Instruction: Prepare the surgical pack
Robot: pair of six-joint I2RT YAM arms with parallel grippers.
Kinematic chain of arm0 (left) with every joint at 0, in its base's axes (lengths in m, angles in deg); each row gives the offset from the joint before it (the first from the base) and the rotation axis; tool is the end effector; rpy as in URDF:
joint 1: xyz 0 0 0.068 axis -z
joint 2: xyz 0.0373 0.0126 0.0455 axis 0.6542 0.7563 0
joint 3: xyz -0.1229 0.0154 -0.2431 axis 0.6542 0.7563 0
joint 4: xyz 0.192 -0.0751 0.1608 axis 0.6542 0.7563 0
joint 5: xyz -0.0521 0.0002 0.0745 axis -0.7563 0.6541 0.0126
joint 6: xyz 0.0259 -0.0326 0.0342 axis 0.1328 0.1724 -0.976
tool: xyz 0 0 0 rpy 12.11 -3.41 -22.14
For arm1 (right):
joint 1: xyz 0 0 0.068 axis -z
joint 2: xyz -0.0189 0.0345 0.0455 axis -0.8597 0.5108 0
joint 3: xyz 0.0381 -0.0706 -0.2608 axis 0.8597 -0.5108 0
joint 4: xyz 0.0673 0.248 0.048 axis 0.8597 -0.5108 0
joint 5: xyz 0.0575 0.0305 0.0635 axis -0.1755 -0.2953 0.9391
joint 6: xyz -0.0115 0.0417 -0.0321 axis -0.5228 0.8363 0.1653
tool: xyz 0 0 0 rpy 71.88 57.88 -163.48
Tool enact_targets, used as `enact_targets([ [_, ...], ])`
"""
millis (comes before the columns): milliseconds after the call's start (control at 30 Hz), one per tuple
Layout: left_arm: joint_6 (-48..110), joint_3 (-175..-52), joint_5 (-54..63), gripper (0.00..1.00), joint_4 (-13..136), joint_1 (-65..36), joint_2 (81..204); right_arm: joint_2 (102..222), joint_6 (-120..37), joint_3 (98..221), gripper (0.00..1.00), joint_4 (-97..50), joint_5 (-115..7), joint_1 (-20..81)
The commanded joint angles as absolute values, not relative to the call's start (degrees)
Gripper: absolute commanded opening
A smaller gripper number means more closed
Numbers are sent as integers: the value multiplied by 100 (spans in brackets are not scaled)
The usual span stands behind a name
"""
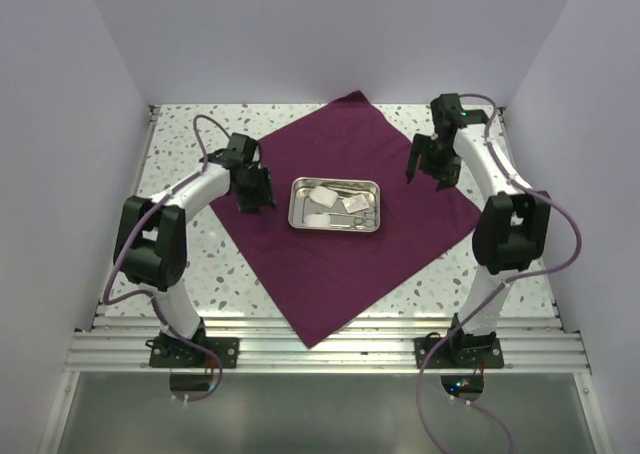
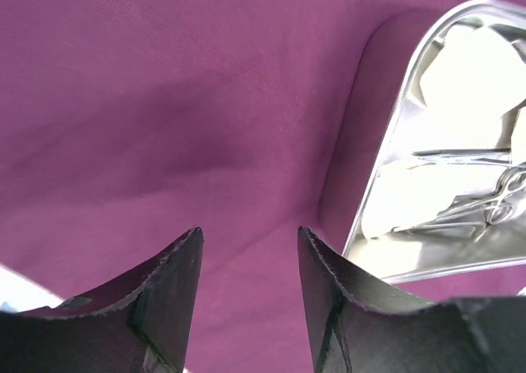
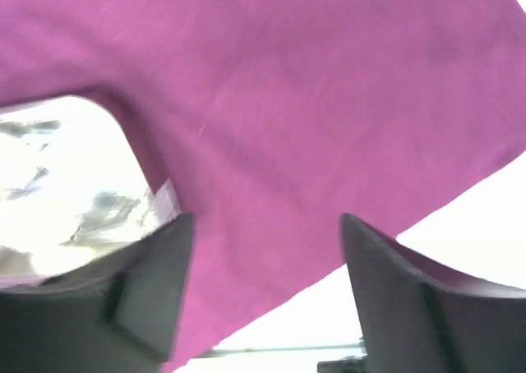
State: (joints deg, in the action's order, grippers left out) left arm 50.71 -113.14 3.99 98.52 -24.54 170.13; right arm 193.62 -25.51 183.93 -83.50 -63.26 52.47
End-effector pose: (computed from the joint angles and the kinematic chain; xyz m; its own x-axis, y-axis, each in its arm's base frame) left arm 0.3483 -0.1074 0.1954 -0.9240 -0.2686 -0.2723 -0.1737 0.9289 -0.3270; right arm 0.4029 0.0469 0.2581 -0.9164 0.2852 -0.2808 0.2729 0.9585 0.0830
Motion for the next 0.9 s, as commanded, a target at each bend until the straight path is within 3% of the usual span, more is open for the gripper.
enact_targets([
  [0,4720,-11535,719,54,10034,-2486,16442,18306,-2934,18049,79,-8915,-5715,5155],
  [133,4755,-11202,649,56,9929,-2486,15819,17392,-2987,16917,83,-8547,-4973,4752],
  [300,4957,-10920,780,60,10104,-2548,15255,16557,-3076,16124,82,-8335,-5313,2934],
  [467,5255,-11095,1674,61,10719,-2618,14842,16117,-2883,15613,83,-7817,-5447,1362],
  [667,5834,-11525,2510,63,11351,-2776,14780,16695,-3022,15700,84,-7684,-5850,-229],
  [867,6459,-11772,3346,65,12002,-2890,14709,17513,-3172,15683,78,-7316,-6080,-1489],
])
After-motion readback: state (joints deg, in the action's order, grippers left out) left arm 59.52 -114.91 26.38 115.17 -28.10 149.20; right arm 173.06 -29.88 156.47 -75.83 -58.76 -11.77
